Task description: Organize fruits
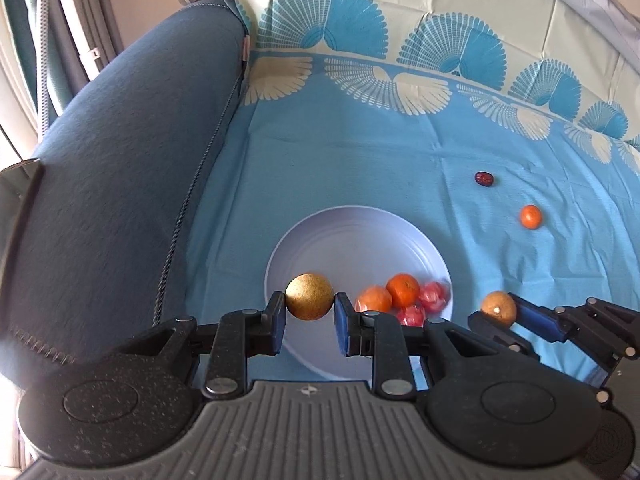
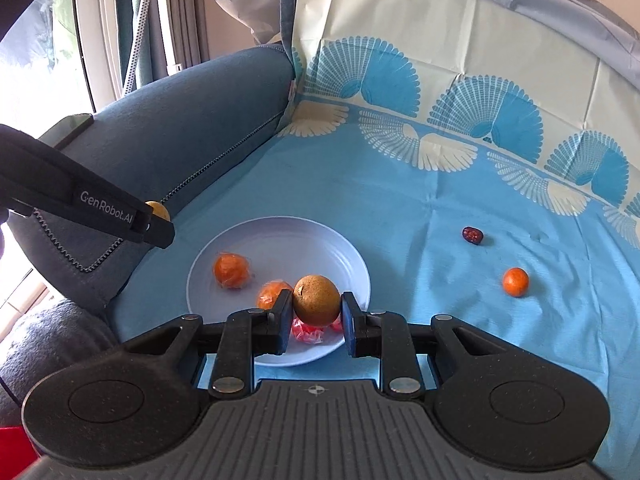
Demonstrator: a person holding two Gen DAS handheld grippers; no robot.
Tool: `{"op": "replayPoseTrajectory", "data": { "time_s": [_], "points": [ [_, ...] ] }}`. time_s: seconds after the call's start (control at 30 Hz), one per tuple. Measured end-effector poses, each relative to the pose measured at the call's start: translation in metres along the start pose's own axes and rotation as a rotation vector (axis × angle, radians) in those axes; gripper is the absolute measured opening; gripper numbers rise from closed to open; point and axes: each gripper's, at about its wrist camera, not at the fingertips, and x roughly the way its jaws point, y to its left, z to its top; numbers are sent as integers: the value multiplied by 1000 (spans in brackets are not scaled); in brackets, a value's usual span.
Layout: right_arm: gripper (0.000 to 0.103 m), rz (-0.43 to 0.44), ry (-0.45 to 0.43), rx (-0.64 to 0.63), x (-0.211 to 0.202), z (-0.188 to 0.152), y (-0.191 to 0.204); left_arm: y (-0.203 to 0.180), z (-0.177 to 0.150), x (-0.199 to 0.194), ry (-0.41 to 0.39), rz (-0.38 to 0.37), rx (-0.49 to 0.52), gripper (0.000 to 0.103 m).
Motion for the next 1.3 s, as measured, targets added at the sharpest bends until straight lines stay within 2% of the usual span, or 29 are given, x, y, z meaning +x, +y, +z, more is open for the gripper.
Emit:
{"op": "replayPoseTrajectory", "data": {
  "time_s": [0.3,0.53,0.57,0.6,0.63,0.67,0.7,0.73,0.8,0.87,1.0,1.13,1.3],
  "points": [
    [27,-27,67,30,73,10,-20,-9,25,76,72,4,13,28],
    [27,-7,109,13,107,13,-23,-10,32,108,111,14,28,29],
    [27,0,112,15,110,13,-24,-9,33,109,114,12,22,38],
    [27,5,111,19,112,14,-24,-8,35,110,115,14,14,55],
    [34,8,110,20,113,15,-24,-7,37,108,108,19,7,64],
    [41,10,109,19,112,17,-23,-7,39,104,96,25,4,85],
    [58,9,106,21,110,18,-23,-6,40,99,84,35,2,102],
    [73,2,98,27,105,19,-23,-6,40,93,68,51,0,102],
    [84,-5,84,37,92,19,-23,-6,38,82,66,62,13,103],
    [87,1,93,48,76,17,-23,-6,31,72,103,59,26,103],
    [93,16,114,95,34,4,-20,-4,9,40,127,81,30,103],
    [98,15,109,120,-9,-9,-10,-2,-17,1,115,93,36,103],
    [100,5,55,118,-57,-20,4,0,-45,-46,76,95,24,103]
  ]
}}
